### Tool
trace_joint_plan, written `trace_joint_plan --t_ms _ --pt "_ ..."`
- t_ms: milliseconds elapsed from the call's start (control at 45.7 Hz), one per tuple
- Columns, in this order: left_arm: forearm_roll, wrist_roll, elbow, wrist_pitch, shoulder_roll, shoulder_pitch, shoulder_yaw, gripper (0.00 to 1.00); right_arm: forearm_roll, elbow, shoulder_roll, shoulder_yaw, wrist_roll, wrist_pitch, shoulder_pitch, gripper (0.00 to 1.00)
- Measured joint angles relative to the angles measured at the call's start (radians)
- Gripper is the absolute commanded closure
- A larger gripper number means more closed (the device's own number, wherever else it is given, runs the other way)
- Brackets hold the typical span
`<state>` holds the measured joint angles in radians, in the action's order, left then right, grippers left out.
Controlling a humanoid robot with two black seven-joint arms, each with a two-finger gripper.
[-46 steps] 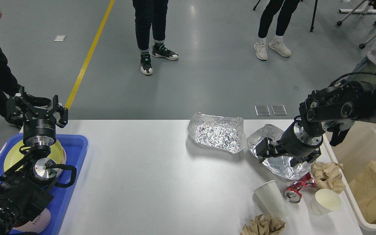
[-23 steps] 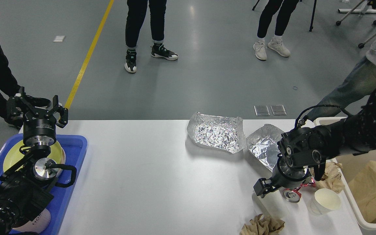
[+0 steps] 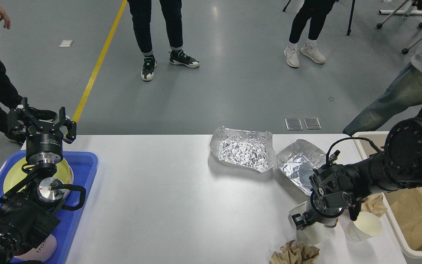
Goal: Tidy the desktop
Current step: 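Grasp the tall white paper cup with the right gripper and lift, then carry the cup over the white bin and release it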
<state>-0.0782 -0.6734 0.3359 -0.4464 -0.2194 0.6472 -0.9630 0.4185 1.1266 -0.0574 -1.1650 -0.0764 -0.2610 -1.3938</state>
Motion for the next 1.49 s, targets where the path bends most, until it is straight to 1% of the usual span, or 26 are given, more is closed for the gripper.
trace_joint_plan --t_ms 263,438,679,788,854,942,1073,1161,1226,1314,1401,1489 --pt "0.0 0.0 0.0 0.0 0.0 0.0 0.0 0.04 -0.001 0.014 -0.003 0.002 0.001 0.004 -0.024 1.0" --pt "0.0 0.0 0.001 0.0 0.0 0.0 0.0 0.04 -0.001 0.12 -0.035 0.038 0.007 0.003 -0.126 1.0" --pt "0.0 0.0 0.0 0.0 0.0 0.0 0.001 0.04 -0.006 0.28 -0.178 0.13 0.01 -0.009 -0.369 1.0" --pt "0.0 0.0 0.0 0.0 0.0 0.0 0.001 0.04 -0.009 0.309 -0.282 0.163 0.015 -0.017 -0.481 1.0" --pt "0.0 0.0 0.0 0.0 0.0 0.0 0.001 0.04 -0.011 0.314 -0.356 0.196 0.015 -0.044 -0.536 1.0" --pt "0.0 0.0 0.0 0.0 0.0 0.0 0.001 0.04 -0.012 0.315 -0.467 0.264 0.015 -0.116 -0.608 1.0" --pt "0.0 0.0 0.0 0.0 0.0 0.0 0.001 0.04 -0.012 0.307 -0.631 0.385 0.015 -0.261 -0.712 1.0" --pt "0.0 0.0 0.0 0.0 0.0 0.0 0.001 0.04 -0.012 0.301 -0.699 0.427 0.015 -0.329 -0.755 1.0" --pt "0.0 0.0 0.0 0.0 0.0 0.0 0.001 0.04 -0.012 0.279 -0.729 0.433 0.011 -0.352 -0.766 1.0" --pt "0.0 0.0 0.0 0.0 0.0 0.001 0.001 0.04 -0.011 0.218 -0.743 0.418 0.007 -0.354 -0.749 1.0" --pt "0.0 0.0 0.0 0.0 0.0 0.001 0.001 0.04 -0.013 0.136 -0.769 0.391 0.005 -0.344 -0.697 1.0" --pt "0.0 0.0 0.0 0.0 0.0 0.001 0.001 0.04 -0.014 0.051 -0.796 0.378 0.002 -0.307 -0.593 1.0"
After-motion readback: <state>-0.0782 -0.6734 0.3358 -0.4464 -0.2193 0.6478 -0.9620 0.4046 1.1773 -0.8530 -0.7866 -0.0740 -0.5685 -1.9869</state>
